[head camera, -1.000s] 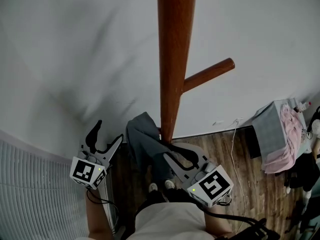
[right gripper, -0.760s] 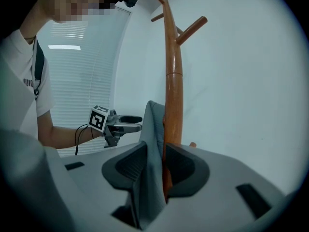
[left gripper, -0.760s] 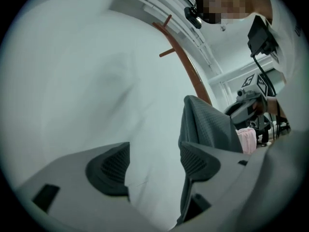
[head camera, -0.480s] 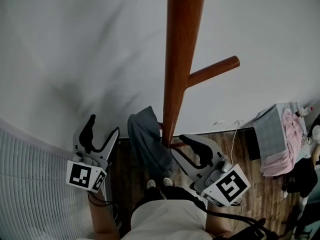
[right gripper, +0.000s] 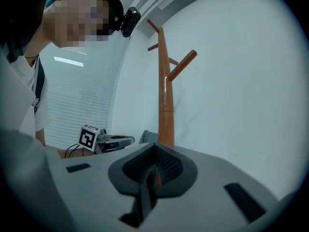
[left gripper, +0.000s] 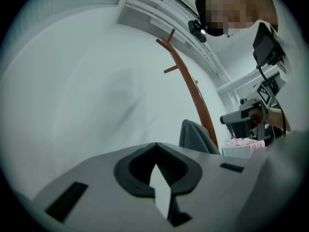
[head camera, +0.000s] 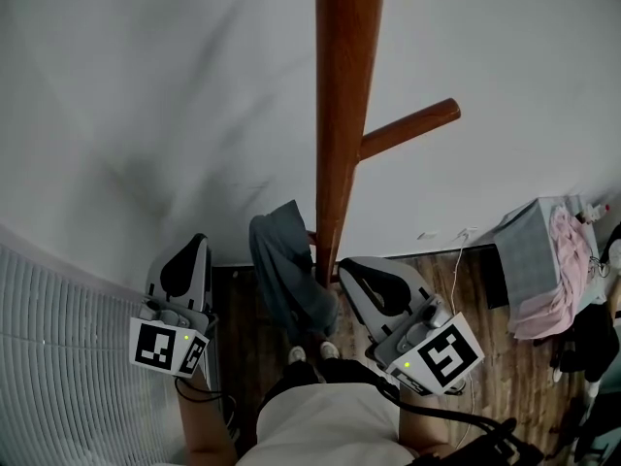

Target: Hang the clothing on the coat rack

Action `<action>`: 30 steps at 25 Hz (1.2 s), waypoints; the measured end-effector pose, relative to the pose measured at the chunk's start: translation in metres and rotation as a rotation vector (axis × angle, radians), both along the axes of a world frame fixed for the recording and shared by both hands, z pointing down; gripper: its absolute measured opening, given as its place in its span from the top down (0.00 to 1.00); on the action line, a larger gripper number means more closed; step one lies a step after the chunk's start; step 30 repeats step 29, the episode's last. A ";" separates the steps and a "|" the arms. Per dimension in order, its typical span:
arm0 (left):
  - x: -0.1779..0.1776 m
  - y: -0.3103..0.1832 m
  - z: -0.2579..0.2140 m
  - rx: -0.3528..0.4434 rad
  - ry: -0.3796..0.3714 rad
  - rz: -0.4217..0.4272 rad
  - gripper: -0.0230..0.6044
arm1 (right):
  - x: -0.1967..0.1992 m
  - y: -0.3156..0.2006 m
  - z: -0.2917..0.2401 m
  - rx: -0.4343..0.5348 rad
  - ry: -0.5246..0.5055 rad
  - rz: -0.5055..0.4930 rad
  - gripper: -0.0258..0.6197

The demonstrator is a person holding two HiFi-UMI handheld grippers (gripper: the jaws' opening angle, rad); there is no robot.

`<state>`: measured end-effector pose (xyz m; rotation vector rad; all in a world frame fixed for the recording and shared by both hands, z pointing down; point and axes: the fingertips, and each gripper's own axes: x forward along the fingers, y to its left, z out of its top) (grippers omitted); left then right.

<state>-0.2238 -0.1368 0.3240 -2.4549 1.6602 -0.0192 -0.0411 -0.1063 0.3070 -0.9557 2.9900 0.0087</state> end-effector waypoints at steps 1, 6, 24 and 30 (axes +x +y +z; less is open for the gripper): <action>0.001 0.000 0.000 -0.004 -0.002 0.005 0.94 | 0.000 -0.001 0.001 -0.002 0.004 0.001 0.93; 0.001 -0.001 0.001 -0.005 -0.010 0.005 0.94 | 0.000 -0.004 0.004 -0.018 0.012 0.014 0.93; 0.004 0.000 0.001 -0.013 -0.032 0.019 0.94 | -0.001 -0.007 0.009 -0.043 0.009 0.027 0.93; 0.004 -0.001 0.005 -0.024 -0.035 0.024 0.94 | -0.002 -0.007 0.010 -0.047 0.005 0.022 0.93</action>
